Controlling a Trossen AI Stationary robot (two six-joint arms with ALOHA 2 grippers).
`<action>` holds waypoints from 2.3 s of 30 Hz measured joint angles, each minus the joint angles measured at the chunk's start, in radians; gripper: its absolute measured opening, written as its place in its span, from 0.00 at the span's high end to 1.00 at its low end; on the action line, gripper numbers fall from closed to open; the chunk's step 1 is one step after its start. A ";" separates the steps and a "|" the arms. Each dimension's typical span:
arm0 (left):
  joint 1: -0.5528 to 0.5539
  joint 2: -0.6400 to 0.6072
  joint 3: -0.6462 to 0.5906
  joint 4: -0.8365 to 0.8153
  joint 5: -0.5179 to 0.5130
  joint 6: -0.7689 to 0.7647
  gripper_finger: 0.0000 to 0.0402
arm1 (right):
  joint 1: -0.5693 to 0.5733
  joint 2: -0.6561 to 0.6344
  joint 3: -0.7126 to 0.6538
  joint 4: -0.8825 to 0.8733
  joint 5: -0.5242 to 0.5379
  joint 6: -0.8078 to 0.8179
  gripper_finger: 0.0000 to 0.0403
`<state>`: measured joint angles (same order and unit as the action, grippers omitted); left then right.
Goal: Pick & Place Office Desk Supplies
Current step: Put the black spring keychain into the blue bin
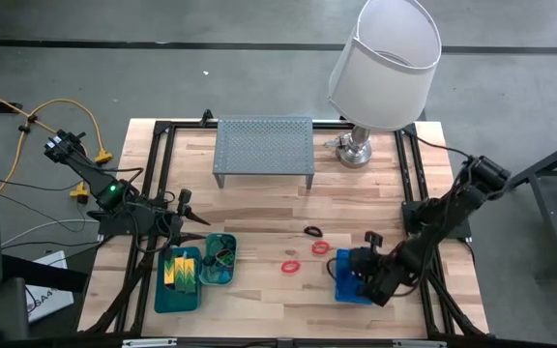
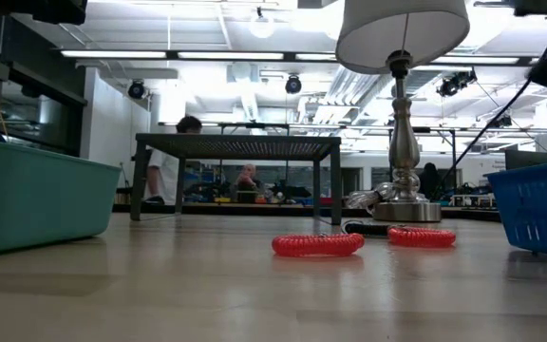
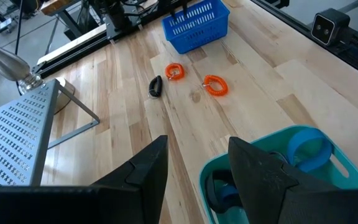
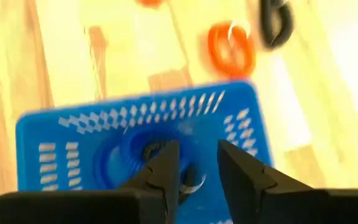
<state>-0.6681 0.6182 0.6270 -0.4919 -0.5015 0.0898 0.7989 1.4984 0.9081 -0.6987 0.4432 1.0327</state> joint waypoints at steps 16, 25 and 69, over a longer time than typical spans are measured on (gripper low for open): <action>0.000 0.000 0.000 0.000 0.000 0.000 0.60 | -0.218 -0.060 0.000 0.145 -0.077 -0.391 0.76; 0.000 0.000 0.000 0.000 0.000 0.000 0.60 | -0.335 0.002 0.000 0.250 -0.117 -0.549 0.76; 0.000 0.000 0.000 0.006 0.000 0.000 0.60 | -0.670 0.211 0.000 0.435 -0.313 -0.507 0.76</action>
<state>-0.6678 0.6181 0.6270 -0.4854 -0.5014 0.0898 0.1289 1.7096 0.9077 -0.2636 0.1303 0.5255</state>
